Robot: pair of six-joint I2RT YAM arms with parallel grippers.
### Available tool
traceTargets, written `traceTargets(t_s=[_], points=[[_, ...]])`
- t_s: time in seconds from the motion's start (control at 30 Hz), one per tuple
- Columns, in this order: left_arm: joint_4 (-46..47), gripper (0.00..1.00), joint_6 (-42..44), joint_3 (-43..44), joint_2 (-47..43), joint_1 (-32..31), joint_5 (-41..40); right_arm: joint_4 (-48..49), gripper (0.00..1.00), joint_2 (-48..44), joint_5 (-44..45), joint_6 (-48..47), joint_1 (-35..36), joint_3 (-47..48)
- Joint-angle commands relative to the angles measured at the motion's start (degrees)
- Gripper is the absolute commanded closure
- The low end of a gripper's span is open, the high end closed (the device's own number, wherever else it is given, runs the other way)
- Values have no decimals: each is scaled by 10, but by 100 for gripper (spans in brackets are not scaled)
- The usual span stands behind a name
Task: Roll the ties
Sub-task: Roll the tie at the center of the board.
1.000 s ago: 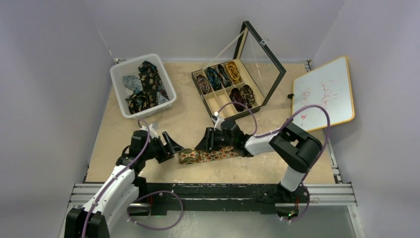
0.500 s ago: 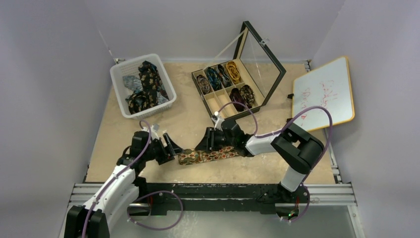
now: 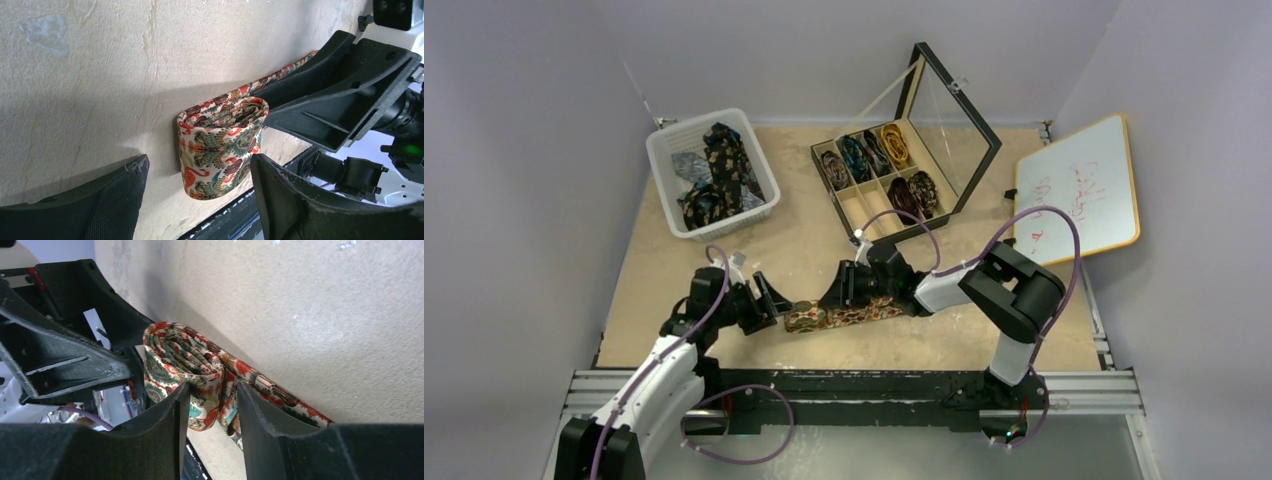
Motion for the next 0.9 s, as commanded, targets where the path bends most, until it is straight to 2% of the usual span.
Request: traceTargets(t_s=[0.0,0.17,0.3,0.53,0.87], points=[[15,28,2,-11,-8,2,18,16,58,14,-12,12,3,15],[28,28,-1,-22,-9,2,26,-8,61,20,-3,9,3,10],[47,29,-16,-30,-3,2,31,15,67,29,6,16,3,1],[62,31,-43,-26,54,-1,21,39,72,33,6,24,3,-22],[110,36,-97,-54,52,-42,1,59,75,39,-4,28,3,-36]])
